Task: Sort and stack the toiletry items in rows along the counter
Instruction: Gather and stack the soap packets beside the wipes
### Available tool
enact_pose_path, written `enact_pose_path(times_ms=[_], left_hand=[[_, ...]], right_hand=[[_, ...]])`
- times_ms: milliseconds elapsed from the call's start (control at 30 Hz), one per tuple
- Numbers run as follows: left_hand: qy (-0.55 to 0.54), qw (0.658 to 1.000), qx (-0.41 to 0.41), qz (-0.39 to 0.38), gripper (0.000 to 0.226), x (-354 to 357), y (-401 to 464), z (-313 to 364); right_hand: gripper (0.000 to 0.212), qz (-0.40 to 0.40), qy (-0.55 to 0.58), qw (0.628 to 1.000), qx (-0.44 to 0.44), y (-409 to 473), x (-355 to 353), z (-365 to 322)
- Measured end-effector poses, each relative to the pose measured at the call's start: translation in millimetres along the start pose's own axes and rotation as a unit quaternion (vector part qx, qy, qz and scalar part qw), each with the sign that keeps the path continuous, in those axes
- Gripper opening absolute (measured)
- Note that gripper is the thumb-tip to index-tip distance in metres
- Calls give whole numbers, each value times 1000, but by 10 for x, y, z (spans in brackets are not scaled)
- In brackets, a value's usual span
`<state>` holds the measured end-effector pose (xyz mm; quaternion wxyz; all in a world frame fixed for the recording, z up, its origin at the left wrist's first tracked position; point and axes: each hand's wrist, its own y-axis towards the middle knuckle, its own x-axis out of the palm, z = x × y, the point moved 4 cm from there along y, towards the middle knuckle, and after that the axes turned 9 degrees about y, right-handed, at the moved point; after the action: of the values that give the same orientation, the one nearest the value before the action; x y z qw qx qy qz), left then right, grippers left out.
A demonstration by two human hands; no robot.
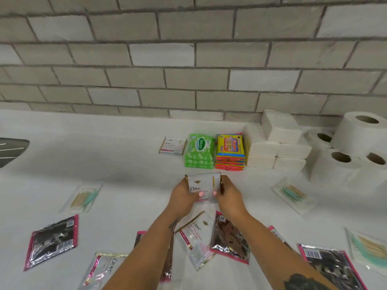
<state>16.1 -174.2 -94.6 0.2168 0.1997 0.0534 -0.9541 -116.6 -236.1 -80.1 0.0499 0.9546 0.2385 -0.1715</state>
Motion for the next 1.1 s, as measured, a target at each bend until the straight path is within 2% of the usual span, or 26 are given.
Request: enact_pose_path(times_ms=[67,200,267,333,400,467,533,600,667,767,867,1000,1100], left_hand=[[10,1000,-5,4,36,-24,25,-19],[-26,999,-44,13,49,-202,56,-31],[-44,997,-66,6,58,-346,103,-58],[-59,995,-78,-15,57,-508,181,-84],[-70,992,-91,-47,49,-689,266,-42],[-95,985,-120,-84,38,-848,374,-40],[-110,976,-154,-110,33,-995,500,-63],[-91,971,-179,-128,29,-1137,623,-59],[-80,968,-186,-147,22,-1248,765,-57],[-74,966,-190,-158,11,-1353,991,-34],[-35,970,-186,-149,2,-1427,1239,-54],[12,979,-151,-140,3,-1471,1623,-59],[60,983,-115,-127,17,-1481,1891,-89]], right_hand=[[15,2,-5,1000,-14,-6,5,-34],[44,19,38,999,-28,38,94,-166],[52,29,58,996,-58,54,182,-269],[53,13,34,993,-111,66,306,-377],[51,-15,-44,983,-177,112,467,-486],[52,-14,-161,953,-255,184,631,-586],[55,37,-259,907,-330,268,753,-681],[52,77,-298,866,-393,360,861,-771],[45,81,-329,836,-431,477,981,-819],[32,75,-386,806,-442,692,1097,-831],[29,89,-389,812,-426,936,1137,-859],[31,106,-407,817,-394,1299,1201,-896],[39,94,-426,825,-360,1553,1249,-870]])
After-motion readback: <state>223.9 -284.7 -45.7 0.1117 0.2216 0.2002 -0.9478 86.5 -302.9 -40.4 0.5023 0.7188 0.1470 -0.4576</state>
